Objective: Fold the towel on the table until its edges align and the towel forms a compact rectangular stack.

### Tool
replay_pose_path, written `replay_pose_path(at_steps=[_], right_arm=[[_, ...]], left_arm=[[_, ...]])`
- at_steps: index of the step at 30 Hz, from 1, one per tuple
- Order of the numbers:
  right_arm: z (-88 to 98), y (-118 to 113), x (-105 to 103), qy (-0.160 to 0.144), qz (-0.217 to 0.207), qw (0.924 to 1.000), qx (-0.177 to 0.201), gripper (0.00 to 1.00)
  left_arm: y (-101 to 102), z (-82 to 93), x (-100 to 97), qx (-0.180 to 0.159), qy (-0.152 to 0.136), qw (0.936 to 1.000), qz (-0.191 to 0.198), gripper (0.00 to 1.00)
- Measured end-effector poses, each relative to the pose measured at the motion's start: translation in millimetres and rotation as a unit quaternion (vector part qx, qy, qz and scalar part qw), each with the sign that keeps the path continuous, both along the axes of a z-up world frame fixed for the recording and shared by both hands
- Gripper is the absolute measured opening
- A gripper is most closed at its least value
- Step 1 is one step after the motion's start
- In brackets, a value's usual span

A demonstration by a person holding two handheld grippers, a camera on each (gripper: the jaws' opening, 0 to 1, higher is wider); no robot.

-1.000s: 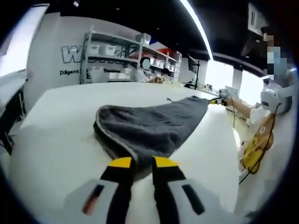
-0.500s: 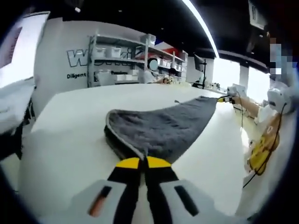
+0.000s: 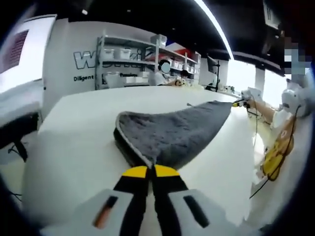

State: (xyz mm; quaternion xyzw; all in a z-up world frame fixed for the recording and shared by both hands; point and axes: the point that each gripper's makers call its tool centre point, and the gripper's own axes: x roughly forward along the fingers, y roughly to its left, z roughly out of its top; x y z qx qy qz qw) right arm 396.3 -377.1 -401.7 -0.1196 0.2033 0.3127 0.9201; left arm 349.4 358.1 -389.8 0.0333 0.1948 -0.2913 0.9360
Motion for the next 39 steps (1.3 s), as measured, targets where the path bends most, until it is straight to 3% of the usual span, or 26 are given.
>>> replay_pose_path(at_steps=[16, 20, 30, 33, 39], right_arm=[[-3.9, -5, 1, 0.005, -0.010, 0.9999, 0.003, 0.11], [7.6, -7, 0, -0.017, -0.012, 0.9996, 0.019, 0.22], [38.8, -9, -21, -0.051, -0.020, 0.9977, 0.040, 0.26], [42.0, -5, -30, -0.039, -0.021, 0.9981, 0.042, 0.31], [47.0, 9, -53, -0.026, 0.000, 0.9996, 0.014, 0.48]], left_arm=[[0, 5.0, 0.5, -0.013, -0.012, 0.9998, 0.010, 0.09], [-3, 12.9, -3.8, -0.008, -0.018, 0.9997, 0.012, 0.18], [1, 32.6, -26.3, 0.004, -0.040, 0.9989, 0.025, 0.25], [-3, 38.6, -35.3, 0.001, -0.045, 0.9987, 0.025, 0.31], [-16, 45.4, -50.3, 0.025, -0.040, 0.9988, 0.017, 0.53]])
